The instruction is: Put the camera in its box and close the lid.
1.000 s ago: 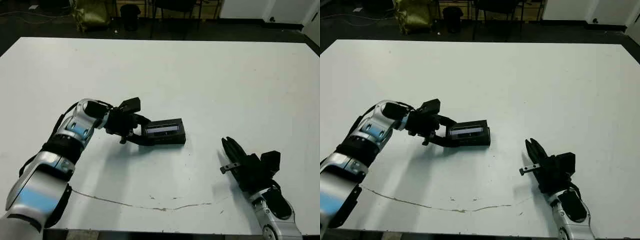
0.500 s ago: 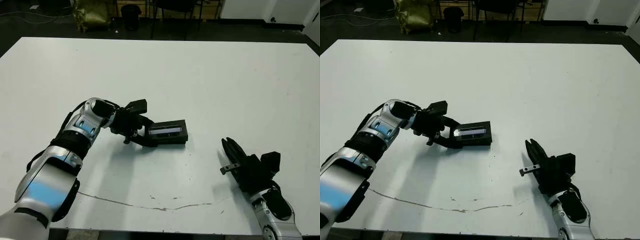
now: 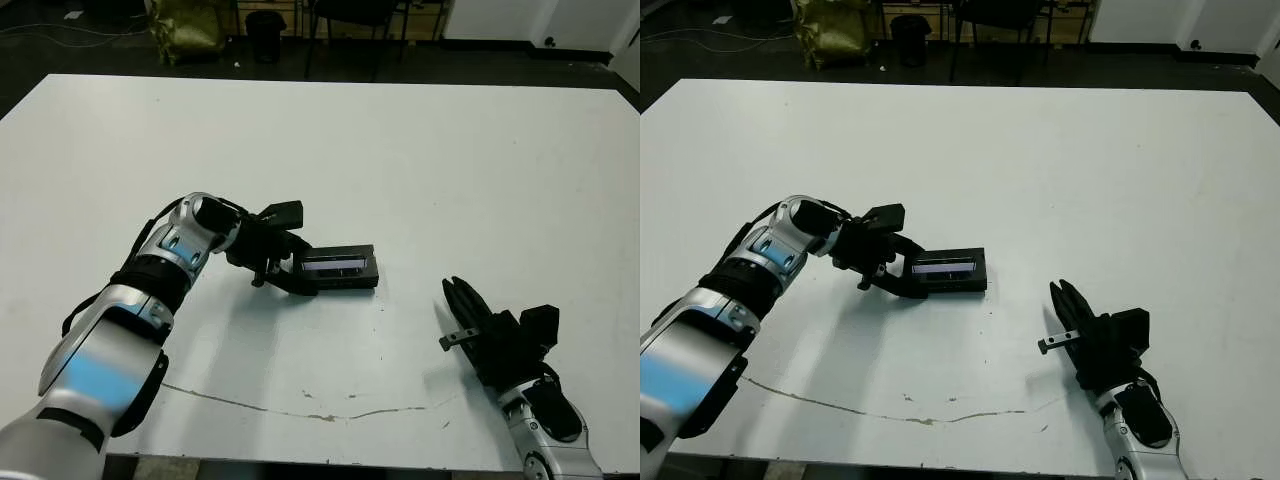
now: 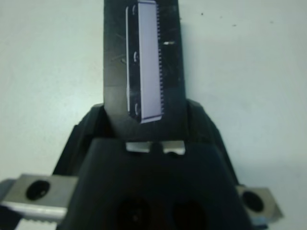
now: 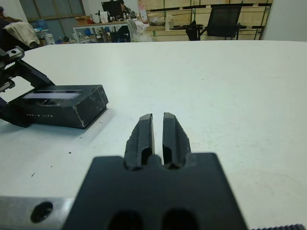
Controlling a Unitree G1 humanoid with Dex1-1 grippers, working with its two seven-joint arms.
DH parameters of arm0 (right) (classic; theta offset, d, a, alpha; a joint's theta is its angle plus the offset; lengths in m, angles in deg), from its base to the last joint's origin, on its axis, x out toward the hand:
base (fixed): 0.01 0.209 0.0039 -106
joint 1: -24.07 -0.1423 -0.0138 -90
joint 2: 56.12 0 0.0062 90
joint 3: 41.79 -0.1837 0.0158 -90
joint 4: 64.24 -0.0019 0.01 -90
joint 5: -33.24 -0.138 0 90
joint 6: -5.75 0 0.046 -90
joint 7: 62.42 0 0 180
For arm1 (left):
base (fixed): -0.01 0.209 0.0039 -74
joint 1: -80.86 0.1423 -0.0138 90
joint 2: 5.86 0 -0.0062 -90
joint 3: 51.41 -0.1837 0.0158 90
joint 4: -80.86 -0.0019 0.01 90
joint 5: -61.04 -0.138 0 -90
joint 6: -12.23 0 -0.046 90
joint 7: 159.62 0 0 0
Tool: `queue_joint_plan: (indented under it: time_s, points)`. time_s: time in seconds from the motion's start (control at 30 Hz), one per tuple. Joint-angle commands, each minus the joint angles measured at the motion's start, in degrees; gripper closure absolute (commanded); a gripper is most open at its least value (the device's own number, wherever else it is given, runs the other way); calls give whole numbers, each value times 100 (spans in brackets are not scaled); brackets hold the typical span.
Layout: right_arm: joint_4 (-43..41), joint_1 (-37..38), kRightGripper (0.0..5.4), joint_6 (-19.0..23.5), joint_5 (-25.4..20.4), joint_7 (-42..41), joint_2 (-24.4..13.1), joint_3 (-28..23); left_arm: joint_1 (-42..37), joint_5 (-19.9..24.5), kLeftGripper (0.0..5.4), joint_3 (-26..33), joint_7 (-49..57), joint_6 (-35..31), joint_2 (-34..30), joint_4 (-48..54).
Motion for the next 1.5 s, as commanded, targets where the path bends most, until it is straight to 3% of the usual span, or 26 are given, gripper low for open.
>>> queue_joint_plan:
  time_s: [0.03, 0.17, 0.57, 0.7, 1.0, 1.5]
  points:
    - [182, 11, 540, -105, 38, -38, 3, 7, 83, -333, 303, -369, 3, -59, 323, -58]
    - [177, 24, 540, -109, 48, 13, 33, 14, -1, -382, 285, -446, -25, -122, 411, -74]
    - [349, -19, 540, -333, 94, -48, 13, 28, -165, -414, 1, -579, -573, 303, 501, -470]
    - [432, -39, 540, -436, 148, -48, 15, 35, -128, -421, 1, -610, -654, 627, 473, -425]
    - [428, -20, 540, -397, 62, -94, 32, 29, -151, -217, 1, -485, -888, 704, 544, -610]
    - [507, -30, 540, -489, 45, -114, 38, 35, -269, 229, 1, 487, 27, 874, 611, -672]
